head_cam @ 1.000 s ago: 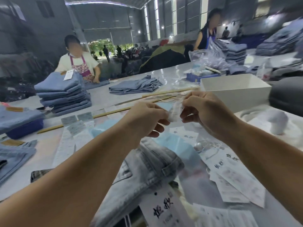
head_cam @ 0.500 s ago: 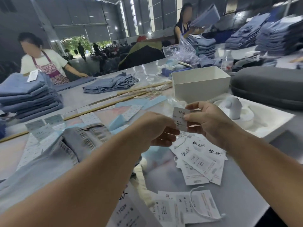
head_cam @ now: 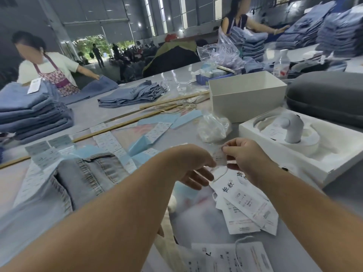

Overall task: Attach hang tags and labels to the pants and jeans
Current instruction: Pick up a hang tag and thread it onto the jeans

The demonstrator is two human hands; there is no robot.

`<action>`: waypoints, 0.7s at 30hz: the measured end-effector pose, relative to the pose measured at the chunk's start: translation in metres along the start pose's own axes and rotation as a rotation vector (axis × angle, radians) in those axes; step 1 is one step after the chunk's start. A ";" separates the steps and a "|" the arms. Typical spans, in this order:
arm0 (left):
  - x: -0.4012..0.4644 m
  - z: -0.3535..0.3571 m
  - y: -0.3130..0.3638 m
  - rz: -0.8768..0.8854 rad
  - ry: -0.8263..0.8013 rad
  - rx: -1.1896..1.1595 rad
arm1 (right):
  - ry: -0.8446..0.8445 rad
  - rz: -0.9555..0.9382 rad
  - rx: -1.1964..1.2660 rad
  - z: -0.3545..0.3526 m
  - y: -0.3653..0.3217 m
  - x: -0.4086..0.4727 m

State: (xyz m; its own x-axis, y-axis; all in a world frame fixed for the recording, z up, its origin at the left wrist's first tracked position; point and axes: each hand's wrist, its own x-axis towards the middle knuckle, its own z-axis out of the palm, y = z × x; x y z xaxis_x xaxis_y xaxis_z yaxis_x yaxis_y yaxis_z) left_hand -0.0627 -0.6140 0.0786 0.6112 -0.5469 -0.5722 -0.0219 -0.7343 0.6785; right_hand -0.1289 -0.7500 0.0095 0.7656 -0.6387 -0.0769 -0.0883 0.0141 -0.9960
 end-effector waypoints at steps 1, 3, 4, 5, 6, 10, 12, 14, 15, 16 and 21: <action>0.005 -0.007 0.003 -0.039 0.003 0.035 | 0.031 -0.015 -0.008 0.003 0.003 0.005; 0.021 -0.024 0.004 -0.010 0.127 0.199 | 0.091 -0.041 -0.021 0.010 0.009 0.015; 0.031 -0.032 0.000 0.039 0.227 0.396 | 0.106 -0.049 -0.031 0.014 0.012 0.020; 0.039 -0.037 -0.005 0.084 0.324 0.584 | 0.111 -0.053 -0.040 0.018 0.014 0.024; 0.046 -0.041 -0.014 0.137 0.383 0.717 | 0.110 -0.053 -0.044 0.021 0.017 0.028; 0.069 -0.040 -0.042 0.191 0.247 0.778 | 0.087 -0.049 -0.067 0.035 0.024 0.039; 0.079 -0.038 -0.043 0.200 0.222 0.831 | 0.092 -0.056 -0.094 0.041 0.028 0.044; 0.084 -0.037 -0.041 0.203 0.234 0.905 | 0.098 -0.047 -0.091 0.046 0.031 0.048; 0.085 -0.037 -0.041 0.191 0.254 0.945 | 0.098 -0.036 -0.084 0.048 0.034 0.049; 0.086 -0.038 -0.042 0.172 0.283 0.977 | 0.096 -0.022 -0.081 0.050 0.036 0.051; 0.086 -0.041 -0.053 -0.001 0.351 1.045 | 0.054 0.019 -0.097 0.066 0.044 0.054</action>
State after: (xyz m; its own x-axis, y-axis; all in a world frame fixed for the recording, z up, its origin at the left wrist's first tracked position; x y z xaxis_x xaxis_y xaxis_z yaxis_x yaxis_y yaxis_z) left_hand 0.0231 -0.6059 0.0124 0.7988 -0.5229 -0.2975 -0.5784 -0.8035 -0.1407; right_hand -0.0498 -0.7333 -0.0417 0.7277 -0.6799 -0.0908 -0.1657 -0.0458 -0.9851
